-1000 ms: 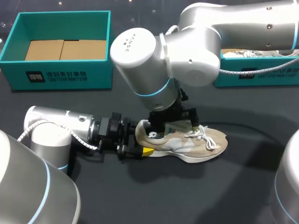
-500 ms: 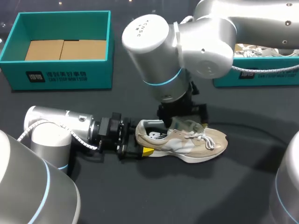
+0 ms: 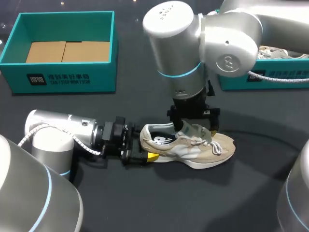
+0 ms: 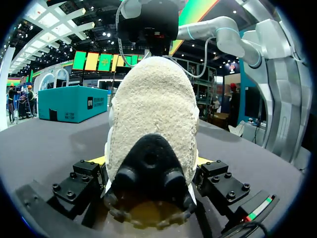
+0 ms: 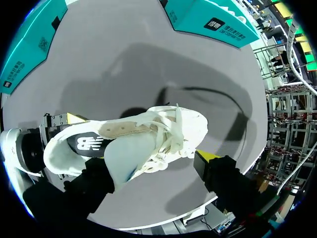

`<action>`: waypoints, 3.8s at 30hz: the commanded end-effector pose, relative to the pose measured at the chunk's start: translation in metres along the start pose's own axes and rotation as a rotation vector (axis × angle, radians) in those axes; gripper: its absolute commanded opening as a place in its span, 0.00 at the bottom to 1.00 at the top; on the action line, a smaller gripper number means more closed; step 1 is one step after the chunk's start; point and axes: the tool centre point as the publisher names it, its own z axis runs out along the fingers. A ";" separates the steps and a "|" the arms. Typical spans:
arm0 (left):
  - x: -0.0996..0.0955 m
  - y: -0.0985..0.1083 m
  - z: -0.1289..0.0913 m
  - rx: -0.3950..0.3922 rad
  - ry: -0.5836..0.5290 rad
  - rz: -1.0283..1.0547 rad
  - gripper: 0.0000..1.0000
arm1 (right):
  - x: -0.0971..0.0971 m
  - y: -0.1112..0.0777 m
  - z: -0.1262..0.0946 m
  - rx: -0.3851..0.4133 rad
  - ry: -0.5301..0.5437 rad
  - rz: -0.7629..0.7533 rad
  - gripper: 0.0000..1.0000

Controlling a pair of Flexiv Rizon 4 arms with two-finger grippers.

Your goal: Take the shoe out of the shoebox, open the shoe tongue, remove and reinsert the insole, then place the shoe into the shoebox

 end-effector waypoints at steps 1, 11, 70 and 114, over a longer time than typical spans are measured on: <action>0.001 0.001 0.001 0.000 -0.002 0.000 0.00 | 0.006 -0.003 0.003 0.028 0.008 0.181 0.67; 0.001 0.001 0.001 0.000 -0.002 0.000 0.00 | 0.019 -0.020 -0.007 0.076 0.012 0.139 0.62; 0.001 0.001 0.001 0.000 -0.002 0.000 0.00 | -0.073 -0.003 0.026 0.063 0.382 -0.132 0.00; 0.001 0.001 0.001 0.000 -0.002 0.000 0.00 | -0.103 -0.007 -0.030 0.006 -0.047 0.068 0.42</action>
